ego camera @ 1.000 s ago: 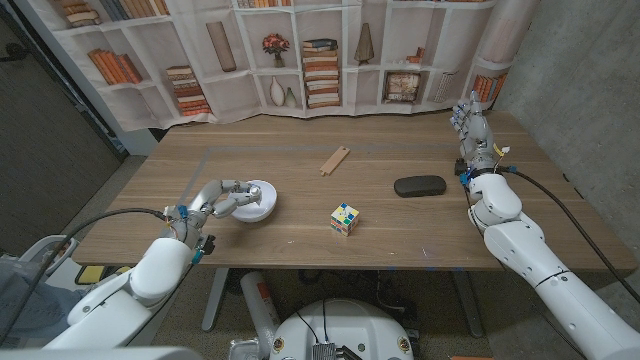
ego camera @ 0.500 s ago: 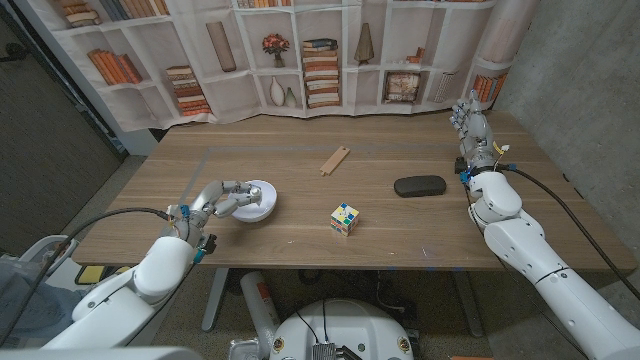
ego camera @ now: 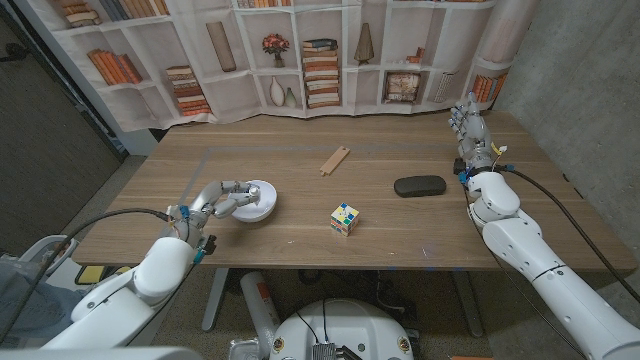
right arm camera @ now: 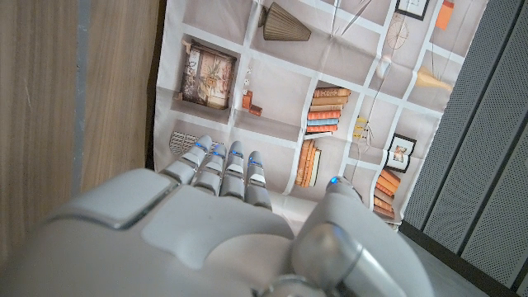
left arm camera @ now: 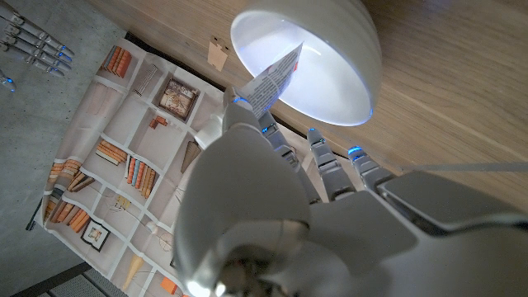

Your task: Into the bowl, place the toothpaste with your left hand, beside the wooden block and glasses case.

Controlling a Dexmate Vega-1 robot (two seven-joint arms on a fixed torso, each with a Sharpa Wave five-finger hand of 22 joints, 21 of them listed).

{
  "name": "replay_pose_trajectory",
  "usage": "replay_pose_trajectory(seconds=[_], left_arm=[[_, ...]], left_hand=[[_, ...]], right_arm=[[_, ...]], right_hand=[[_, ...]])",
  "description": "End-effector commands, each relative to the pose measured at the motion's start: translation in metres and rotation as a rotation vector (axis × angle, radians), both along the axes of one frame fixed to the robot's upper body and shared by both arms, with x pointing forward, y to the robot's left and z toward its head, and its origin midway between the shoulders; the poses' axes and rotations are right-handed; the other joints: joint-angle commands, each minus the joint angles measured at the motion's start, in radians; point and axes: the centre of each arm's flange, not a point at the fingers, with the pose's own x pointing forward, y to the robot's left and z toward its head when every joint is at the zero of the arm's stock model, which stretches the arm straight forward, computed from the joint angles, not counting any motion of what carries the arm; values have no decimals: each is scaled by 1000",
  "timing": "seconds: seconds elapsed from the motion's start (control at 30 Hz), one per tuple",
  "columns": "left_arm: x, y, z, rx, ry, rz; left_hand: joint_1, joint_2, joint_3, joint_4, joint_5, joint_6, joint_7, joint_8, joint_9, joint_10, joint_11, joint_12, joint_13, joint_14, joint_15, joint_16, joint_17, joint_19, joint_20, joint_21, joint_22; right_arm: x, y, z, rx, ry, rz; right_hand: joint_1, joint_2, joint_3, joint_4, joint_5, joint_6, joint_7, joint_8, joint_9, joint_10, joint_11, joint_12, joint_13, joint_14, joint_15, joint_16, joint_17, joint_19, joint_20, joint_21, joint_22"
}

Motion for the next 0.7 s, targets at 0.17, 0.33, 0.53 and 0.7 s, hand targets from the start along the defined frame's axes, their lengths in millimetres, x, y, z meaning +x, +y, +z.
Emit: replay_pose_trajectory(seconds=[0.17, 0.33, 0.53, 0.7], left_arm=[[-3, 3, -3, -23, -1, -19], [-2, 4, -3, -20, 1, -18], [1, 6, -4, -17, 12, -30], [1, 7, -3, -7, 17, -39]], left_hand=[[-27, -19, -10, 17, -2, -42, 1, -25, 3, -48, 1, -2, 2, -22, -98, -5, 5, -13, 19, 2, 4], [-39, -22, -15, 23, -1, -51, 2, -31, 3, -60, 1, 0, 3, -25, -97, -4, 5, -18, 23, 1, 4], [-53, -25, -21, 31, 1, -60, 3, -39, 0, -74, 1, 0, 3, -30, -92, -4, 6, -21, 25, 2, 4], [-77, -29, -32, 46, 4, -99, 2, -64, -4, -107, 2, -1, 4, -49, -82, -6, 6, -30, 29, 1, 5]], right_arm=[[7, 4, 2, -4, 7, 11], [8, 5, 1, -3, 8, 10], [7, 6, 1, 0, 8, 8], [8, 7, 0, 4, 8, 6]], right_hand=[[5, 1, -2, -1, 4, 11, -3, 0, 2, 9, 3, 1, 3, 8, 4, -4, 1, 13, 1, -4, 5], [5, 2, -2, -1, 3, 11, -3, 0, 2, 10, 3, 1, 3, 10, 4, -4, 1, 13, 1, -6, 5], [5, 2, -3, -2, 3, 13, -5, 0, 2, 10, 3, 1, 3, 10, 4, -4, 1, 14, 2, -7, 5], [5, 2, -3, -2, 3, 11, -7, 0, 2, 8, 0, 0, 3, 10, 3, -4, 1, 15, 3, -8, 5]])
